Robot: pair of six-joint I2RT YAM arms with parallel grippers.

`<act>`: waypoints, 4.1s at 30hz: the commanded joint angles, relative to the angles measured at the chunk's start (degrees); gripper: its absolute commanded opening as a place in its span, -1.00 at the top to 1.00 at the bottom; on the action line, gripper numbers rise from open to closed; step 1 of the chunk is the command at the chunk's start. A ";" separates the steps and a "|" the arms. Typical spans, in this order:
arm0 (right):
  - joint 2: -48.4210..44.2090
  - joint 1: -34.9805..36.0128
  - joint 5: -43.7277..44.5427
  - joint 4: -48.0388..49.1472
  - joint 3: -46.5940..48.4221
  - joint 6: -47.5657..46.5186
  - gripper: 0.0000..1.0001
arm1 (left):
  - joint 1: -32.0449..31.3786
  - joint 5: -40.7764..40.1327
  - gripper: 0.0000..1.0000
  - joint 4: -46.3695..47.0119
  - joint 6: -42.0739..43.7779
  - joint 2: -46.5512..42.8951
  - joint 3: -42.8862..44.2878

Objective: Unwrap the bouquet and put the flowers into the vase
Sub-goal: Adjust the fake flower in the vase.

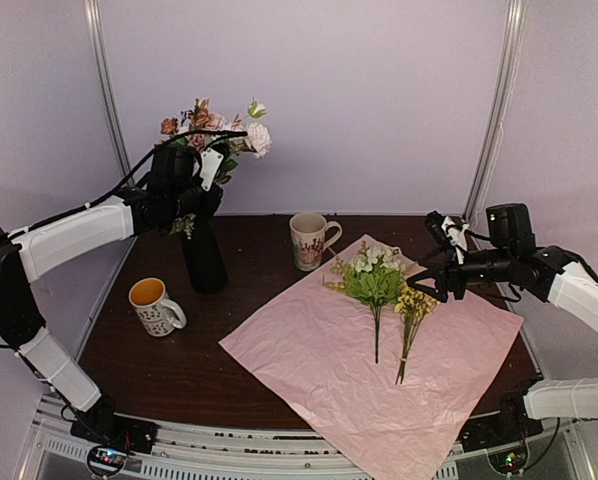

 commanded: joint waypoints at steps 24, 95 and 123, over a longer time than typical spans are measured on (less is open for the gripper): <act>1.69 -0.44 -1.26 0.01 -0.38 -1.42 -0.40 | 2.88 -0.15 1.00 3.36 -8.79 -1.90 -9.60; 2.30 -0.53 -1.25 -1.13 0.10 -2.65 -0.40 | -4.95 -0.51 0.06 -18.54 -1.71 -15.54 -2.90; 4.89 -3.56 1.71 -1.44 0.92 -1.85 -0.39 | -33.12 -2.67 0.13 -5.94 -3.74 -23.45 -8.64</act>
